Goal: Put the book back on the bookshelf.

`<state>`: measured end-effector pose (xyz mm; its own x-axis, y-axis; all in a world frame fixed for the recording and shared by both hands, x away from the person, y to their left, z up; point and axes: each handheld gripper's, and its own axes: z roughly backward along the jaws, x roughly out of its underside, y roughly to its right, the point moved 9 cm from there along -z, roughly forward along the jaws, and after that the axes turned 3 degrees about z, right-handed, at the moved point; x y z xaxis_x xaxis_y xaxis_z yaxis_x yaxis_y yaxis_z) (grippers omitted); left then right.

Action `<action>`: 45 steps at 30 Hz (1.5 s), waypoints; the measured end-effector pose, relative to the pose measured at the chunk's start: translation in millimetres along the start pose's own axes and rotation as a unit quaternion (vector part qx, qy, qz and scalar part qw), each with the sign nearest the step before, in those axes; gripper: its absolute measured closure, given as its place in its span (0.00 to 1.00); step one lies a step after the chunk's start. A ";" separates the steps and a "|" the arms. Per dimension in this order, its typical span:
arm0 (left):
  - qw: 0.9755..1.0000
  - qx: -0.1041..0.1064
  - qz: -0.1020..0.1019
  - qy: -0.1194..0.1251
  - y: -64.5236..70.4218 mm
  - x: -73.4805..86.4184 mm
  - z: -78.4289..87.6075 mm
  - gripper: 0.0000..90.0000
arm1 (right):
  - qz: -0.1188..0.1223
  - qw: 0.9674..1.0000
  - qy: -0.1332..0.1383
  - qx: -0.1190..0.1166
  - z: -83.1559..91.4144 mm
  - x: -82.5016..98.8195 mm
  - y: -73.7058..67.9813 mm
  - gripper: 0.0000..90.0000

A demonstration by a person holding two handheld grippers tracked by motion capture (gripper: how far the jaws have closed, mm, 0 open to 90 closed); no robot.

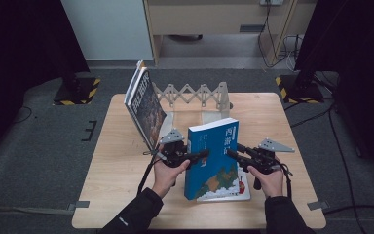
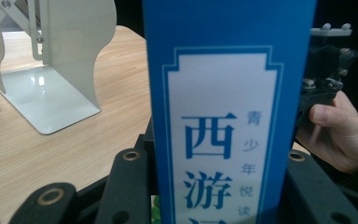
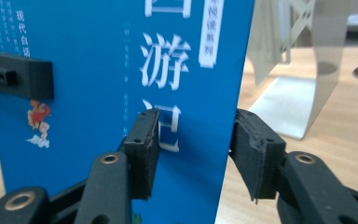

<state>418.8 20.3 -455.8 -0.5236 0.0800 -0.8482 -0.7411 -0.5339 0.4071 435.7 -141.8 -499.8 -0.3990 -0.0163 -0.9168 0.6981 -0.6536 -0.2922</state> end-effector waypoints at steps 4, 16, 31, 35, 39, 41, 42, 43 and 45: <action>1.000 0.000 -0.002 0.002 -1.9 2.8 2.2 0.67 | -0.008 0.999 -0.035 -0.012 -4.7 13.6 1.4 0.48; 1.000 0.008 -0.010 -0.003 -0.4 5.7 4.2 0.65 | 0.008 0.999 -0.044 -0.022 -5.3 14.9 -5.9 0.55; 1.000 -0.015 -0.009 0.019 3.3 6.1 -10.0 0.64 | 0.015 0.999 -0.035 -0.031 -2.4 11.0 -11.4 0.60; 1.000 -0.018 0.012 0.018 1.7 4.7 -9.4 0.66 | 0.012 0.999 -0.035 -0.031 -3.5 11.4 -10.3 0.59; 1.000 -0.018 0.022 0.013 2.5 1.6 -8.5 0.67 | 0.009 0.999 -0.025 -0.034 -2.4 8.7 -9.6 0.57; 1.000 -0.014 0.020 0.008 4.7 0.3 -7.9 0.67 | 0.008 0.999 -0.021 -0.035 -1.6 7.5 -9.7 0.57; 1.000 -0.014 0.017 0.005 6.2 -0.3 -7.2 0.67 | 0.005 0.999 -0.018 -0.037 -0.4 6.7 -10.1 0.57; 1.000 -0.015 0.012 -0.002 8.9 -1.2 -5.6 0.67 | 0.003 0.999 -0.017 -0.035 1.1 6.4 -9.2 0.52; 1.000 -0.016 0.012 -0.006 9.8 -1.9 -4.4 0.67 | -0.003 0.999 -0.014 -0.030 3.1 6.1 -6.4 0.51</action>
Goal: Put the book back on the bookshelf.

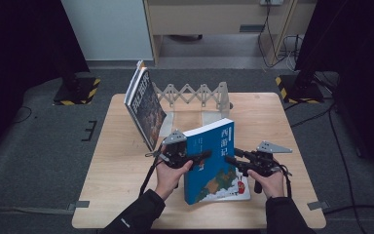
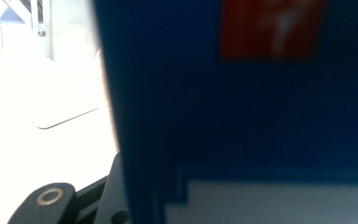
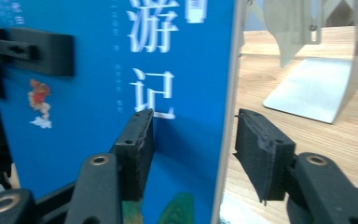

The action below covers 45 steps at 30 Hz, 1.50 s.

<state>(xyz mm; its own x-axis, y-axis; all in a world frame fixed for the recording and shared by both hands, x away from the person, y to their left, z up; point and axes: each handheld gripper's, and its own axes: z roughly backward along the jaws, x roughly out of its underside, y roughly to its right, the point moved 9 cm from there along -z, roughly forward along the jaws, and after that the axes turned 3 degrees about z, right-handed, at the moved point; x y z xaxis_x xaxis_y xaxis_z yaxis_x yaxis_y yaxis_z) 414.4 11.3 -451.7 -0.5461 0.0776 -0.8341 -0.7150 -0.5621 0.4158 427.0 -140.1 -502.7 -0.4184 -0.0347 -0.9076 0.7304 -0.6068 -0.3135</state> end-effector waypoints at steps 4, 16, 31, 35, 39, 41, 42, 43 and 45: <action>1.000 -0.001 0.006 -0.006 -0.4 -4.7 7.1 0.67 | -0.010 1.000 0.003 0.025 6.8 0.1 9.9 0.48; 0.999 -0.030 0.017 0.012 -15.7 -22.6 38.1 0.67 | -0.004 0.984 -0.075 0.160 21.4 23.2 50.3 0.38; 0.995 -0.086 0.011 0.040 -39.7 -44.3 71.2 0.67 | 0.001 0.948 -0.176 0.266 53.3 54.0 96.7 0.26; 0.993 -0.111 0.004 0.050 -47.1 -53.7 79.1 0.67 | -0.005 0.940 -0.189 0.284 56.2 61.1 107.8 0.21; 0.990 -0.125 0.009 0.057 -56.6 -61.2 86.4 0.67 | -0.002 0.936 -0.196 0.292 56.2 65.6 113.5 0.19; 0.989 -0.131 0.012 0.062 -60.6 -65.7 88.9 0.67 | -0.002 0.935 -0.198 0.294 56.0 66.6 114.8 0.19; 0.989 -0.135 0.011 0.066 -62.2 -68.1 89.3 0.67 | -0.002 0.934 -0.199 0.295 55.8 67.8 116.1 0.18; 0.988 -0.139 0.009 0.067 -63.6 -70.8 89.2 0.67 | -0.002 0.933 -0.202 0.298 55.9 69.0 117.3 0.18; 0.987 -0.146 0.005 0.073 -66.3 -77.2 87.8 0.67 | -0.001 0.931 -0.208 0.300 55.7 71.3 118.9 0.18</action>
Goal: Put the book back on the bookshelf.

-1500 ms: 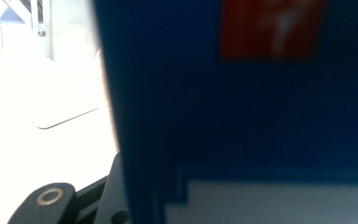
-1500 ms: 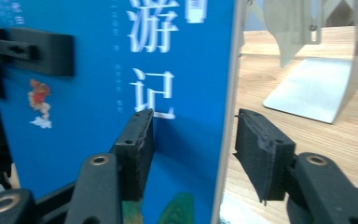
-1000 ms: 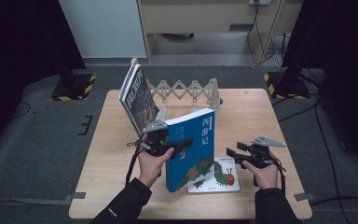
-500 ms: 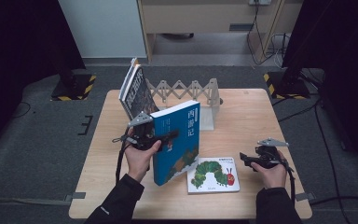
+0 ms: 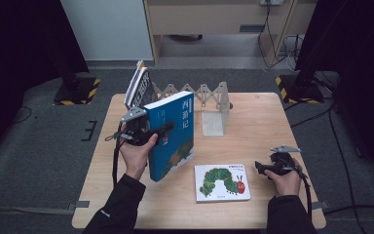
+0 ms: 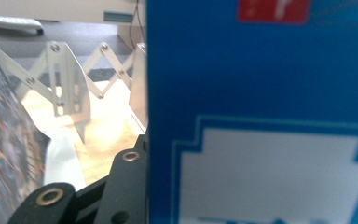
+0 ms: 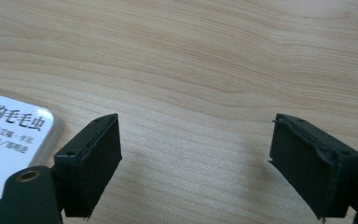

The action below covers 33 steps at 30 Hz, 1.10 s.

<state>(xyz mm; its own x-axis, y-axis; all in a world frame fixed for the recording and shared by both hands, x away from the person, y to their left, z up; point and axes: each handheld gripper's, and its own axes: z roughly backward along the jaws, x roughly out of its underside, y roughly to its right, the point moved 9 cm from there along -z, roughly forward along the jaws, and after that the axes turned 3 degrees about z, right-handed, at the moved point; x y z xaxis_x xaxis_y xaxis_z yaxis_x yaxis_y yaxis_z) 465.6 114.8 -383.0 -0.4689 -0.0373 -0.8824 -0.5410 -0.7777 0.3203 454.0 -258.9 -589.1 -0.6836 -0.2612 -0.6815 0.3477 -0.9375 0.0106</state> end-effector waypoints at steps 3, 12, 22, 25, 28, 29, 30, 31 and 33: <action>1.000 -0.012 0.000 0.010 -3.8 -10.2 -6.6 0.67 | 0.002 1.000 -0.006 0.005 -3.3 3.1 1.8 0.17; 0.998 -0.056 -0.015 0.030 -9.7 -32.0 -38.7 0.67 | 0.002 1.000 -0.007 0.011 -6.9 7.6 4.7 0.12; 0.996 -0.083 -0.003 0.036 -23.5 -44.6 -74.1 0.67 | 0.002 1.000 0.018 0.016 -11.2 8.4 6.1 0.03; 0.995 -0.091 -0.008 0.035 -25.6 -47.9 -81.9 0.67 | 0.002 1.000 0.019 0.016 -11.2 8.3 6.2 0.03; 0.995 -0.096 -0.001 0.041 -29.0 -50.6 -89.1 0.67 | 0.001 1.000 0.019 0.015 -11.2 8.4 5.9 0.03; 0.994 -0.098 0.000 0.042 -30.4 -51.3 -92.0 0.67 | 0.001 1.000 0.019 0.015 -11.2 8.4 5.9 0.03; 0.994 -0.102 -0.002 0.043 -32.0 -51.9 -94.7 0.67 | 0.002 1.000 0.019 0.014 -11.2 8.3 6.0 0.03; 0.993 -0.107 -0.004 0.045 -33.1 -52.3 -98.0 0.67 | 0.002 1.000 0.019 0.015 -11.2 8.3 6.1 0.03; 0.993 -0.113 -0.013 0.043 -34.8 -51.8 -104.9 0.67 | 0.003 1.000 0.019 0.014 -11.4 8.2 6.1 0.03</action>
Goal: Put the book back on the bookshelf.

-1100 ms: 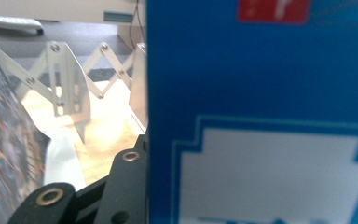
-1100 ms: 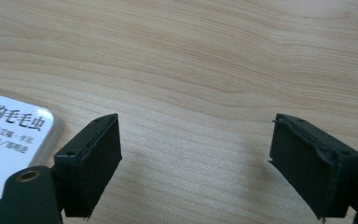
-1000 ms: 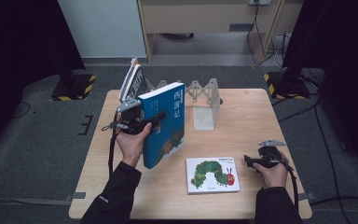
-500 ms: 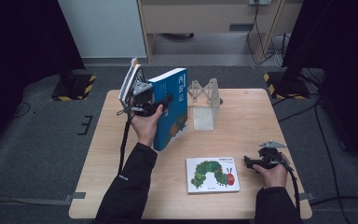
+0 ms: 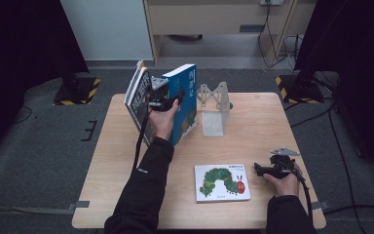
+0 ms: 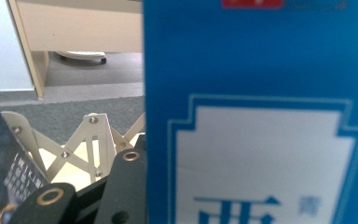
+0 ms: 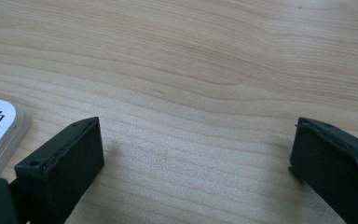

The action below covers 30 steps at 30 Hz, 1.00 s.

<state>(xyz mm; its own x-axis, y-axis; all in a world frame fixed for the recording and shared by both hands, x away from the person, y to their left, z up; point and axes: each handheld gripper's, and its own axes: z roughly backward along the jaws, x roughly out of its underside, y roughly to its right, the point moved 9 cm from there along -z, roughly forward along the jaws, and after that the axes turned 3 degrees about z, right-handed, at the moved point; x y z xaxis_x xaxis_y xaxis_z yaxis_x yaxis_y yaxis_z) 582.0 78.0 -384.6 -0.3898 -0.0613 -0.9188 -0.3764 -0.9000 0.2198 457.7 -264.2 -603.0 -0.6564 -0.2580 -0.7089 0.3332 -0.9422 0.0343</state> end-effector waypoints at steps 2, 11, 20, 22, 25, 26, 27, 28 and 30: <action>1.000 -0.006 -0.009 0.001 0.1 0.9 -7.0 0.67 | -0.002 1.000 0.000 0.000 -0.1 -0.2 -0.1 0.03; 1.000 -0.027 -0.011 -0.002 -6.5 0.8 -30.7 0.67 | -0.001 1.000 0.000 -0.001 -0.1 -0.2 -0.2 0.03; 0.999 -0.031 0.019 -0.003 -13.6 10.1 -42.8 0.67 | -0.001 1.000 0.000 -0.001 -0.2 -0.1 -0.2 0.03; 0.999 -0.032 0.015 -0.010 -13.6 14.9 -45.8 0.67 | -0.001 1.000 0.000 -0.001 -0.1 -0.1 -0.2 0.03; 0.999 -0.033 0.007 -0.005 -11.5 17.6 -45.5 0.66 | -0.001 1.000 0.000 -0.001 -0.2 -0.2 -0.2 0.03; 0.999 -0.031 0.009 -0.004 -11.2 17.7 -45.4 0.66 | -0.001 1.000 0.000 -0.001 -0.1 -0.1 -0.3 0.03; 1.000 -0.029 0.008 -0.004 -10.8 18.1 -45.3 0.66 | -0.001 1.000 0.000 -0.001 -0.1 -0.1 -0.3 0.03; 1.000 -0.030 0.005 -0.006 -10.2 18.8 -44.7 0.66 | -0.001 1.000 0.000 0.000 -0.2 -0.1 -0.1 0.03; 0.999 -0.036 -0.006 -0.010 -8.1 20.5 -43.0 0.66 | -0.001 1.000 0.000 0.000 -0.2 -0.2 -0.2 0.03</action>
<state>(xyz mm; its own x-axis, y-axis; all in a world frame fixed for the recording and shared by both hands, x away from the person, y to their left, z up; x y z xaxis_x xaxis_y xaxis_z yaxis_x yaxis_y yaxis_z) 613.2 65.4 -419.3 -0.4022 -0.0434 -0.9145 -0.3202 -0.9291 0.1850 457.9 -264.0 -602.9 -0.6568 -0.2563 -0.7092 0.3326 -0.9425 0.0326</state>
